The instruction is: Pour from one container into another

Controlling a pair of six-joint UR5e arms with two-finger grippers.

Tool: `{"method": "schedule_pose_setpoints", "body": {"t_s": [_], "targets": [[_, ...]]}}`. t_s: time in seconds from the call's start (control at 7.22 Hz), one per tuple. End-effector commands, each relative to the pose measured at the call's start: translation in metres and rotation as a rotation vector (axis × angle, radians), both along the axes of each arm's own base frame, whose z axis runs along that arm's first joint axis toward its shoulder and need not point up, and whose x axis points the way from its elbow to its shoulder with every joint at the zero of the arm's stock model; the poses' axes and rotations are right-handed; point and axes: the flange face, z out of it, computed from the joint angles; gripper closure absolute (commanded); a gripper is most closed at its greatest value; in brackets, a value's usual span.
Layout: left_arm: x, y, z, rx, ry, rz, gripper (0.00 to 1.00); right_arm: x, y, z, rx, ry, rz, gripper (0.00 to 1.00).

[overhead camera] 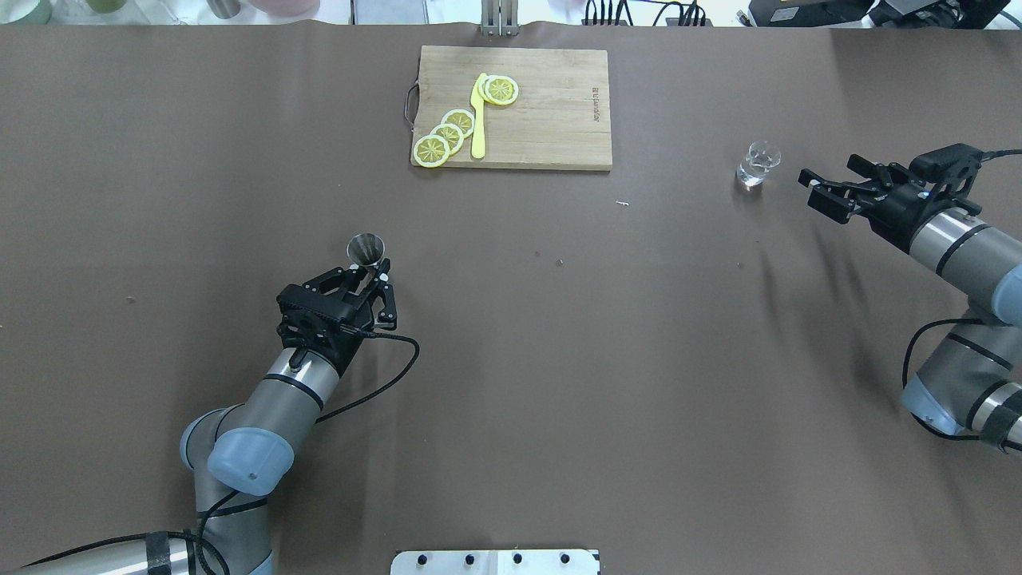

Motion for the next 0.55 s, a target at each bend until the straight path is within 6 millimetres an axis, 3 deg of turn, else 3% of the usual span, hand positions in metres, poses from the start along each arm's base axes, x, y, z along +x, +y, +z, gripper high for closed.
{"method": "schedule_pose_setpoints", "body": {"t_s": [0.0, 0.28, 0.42], "targets": [[-0.003, -0.007, -0.021, 0.045, -0.014, 0.043, 1.0, -0.022, -0.005, -0.003, -0.003, -0.009, -0.024, 0.0], [0.0, -0.016, -0.04, 0.056, 0.014, 0.085, 1.0, -0.03, 0.0, 0.022, -0.036, 0.022, -0.052, 0.0], [0.001, -0.019, -0.046, 0.063, 0.02, 0.112, 1.0, -0.034, 0.0, 0.022, -0.037, 0.021, -0.064, 0.0]]}}
